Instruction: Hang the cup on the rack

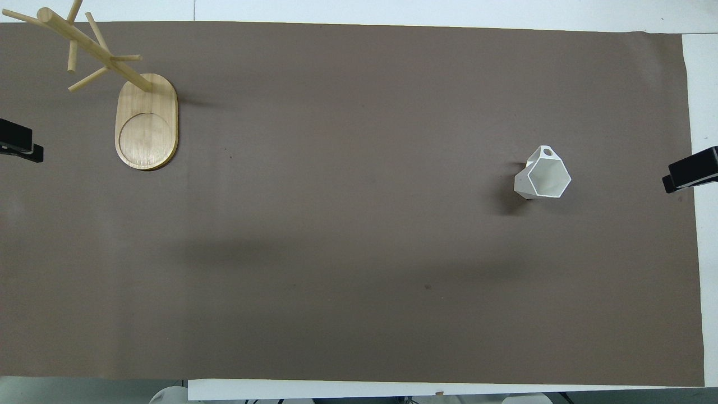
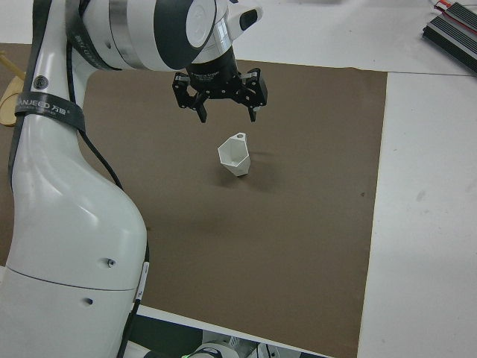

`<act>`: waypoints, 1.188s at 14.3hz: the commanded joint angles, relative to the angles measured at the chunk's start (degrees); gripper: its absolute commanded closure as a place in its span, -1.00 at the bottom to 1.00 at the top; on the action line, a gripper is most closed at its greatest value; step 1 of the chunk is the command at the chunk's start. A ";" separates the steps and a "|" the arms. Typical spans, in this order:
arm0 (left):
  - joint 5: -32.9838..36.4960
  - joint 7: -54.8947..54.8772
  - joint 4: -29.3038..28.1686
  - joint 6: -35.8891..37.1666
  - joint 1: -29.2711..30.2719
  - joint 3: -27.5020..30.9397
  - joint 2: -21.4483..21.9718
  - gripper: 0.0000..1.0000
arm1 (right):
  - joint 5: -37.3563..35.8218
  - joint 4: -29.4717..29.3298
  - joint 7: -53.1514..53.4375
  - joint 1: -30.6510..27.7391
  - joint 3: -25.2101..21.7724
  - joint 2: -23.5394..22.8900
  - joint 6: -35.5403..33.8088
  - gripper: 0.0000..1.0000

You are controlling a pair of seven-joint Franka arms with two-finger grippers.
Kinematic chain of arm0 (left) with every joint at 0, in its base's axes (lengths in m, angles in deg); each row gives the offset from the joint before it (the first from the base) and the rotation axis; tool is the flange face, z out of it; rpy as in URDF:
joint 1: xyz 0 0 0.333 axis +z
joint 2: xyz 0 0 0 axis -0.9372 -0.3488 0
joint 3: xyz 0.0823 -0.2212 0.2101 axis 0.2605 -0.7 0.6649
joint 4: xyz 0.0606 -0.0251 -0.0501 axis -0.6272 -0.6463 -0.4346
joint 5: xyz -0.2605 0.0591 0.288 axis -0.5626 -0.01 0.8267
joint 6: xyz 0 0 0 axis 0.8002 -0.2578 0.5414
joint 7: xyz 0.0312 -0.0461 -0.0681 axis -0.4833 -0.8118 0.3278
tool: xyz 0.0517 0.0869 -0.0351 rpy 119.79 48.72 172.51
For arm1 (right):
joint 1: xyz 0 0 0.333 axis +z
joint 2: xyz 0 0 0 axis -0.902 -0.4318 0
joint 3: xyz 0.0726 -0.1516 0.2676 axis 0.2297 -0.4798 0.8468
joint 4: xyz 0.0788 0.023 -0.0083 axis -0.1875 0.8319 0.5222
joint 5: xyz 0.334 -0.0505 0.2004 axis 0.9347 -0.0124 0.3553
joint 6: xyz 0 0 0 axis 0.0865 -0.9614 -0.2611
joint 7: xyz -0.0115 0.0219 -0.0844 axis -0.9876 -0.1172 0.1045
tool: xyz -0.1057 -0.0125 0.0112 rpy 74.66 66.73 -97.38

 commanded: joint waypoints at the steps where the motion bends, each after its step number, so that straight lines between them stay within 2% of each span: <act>1: 0.94 -0.27 -0.83 -0.28 0.05 0.04 0.99 -1.00 | -0.60 -0.39 0.39 -0.15 -0.12 -0.30 0.55 -0.98; 6: 0.94 -0.27 -0.92 -0.28 0.05 0.04 0.99 -1.00 | -0.60 -0.04 -0.14 0.11 -0.12 0.31 0.11 -0.98; 10: 1.03 -0.27 -0.92 -0.28 0.05 0.04 0.99 -1.00 | 0.79 2.87 -2.67 -0.07 -0.12 1.72 0.81 -0.99; 12: 1.03 -0.27 -0.83 -0.28 0.05 0.04 0.99 -1.00 | 1.86 4.78 -17.72 -1.37 -0.21 1.89 4.93 -0.99; 14: 0.94 -0.27 -0.92 -0.28 0.05 0.04 0.99 -1.00 | 2.99 4.89 -32.41 -5.84 -0.21 0.84 6.17 -0.99; 17: 1.03 -0.27 -0.83 -0.28 0.05 0.04 0.99 -1.00 | 13.16 4.62 -57.55 -14.81 -0.21 -5.20 10.56 -0.99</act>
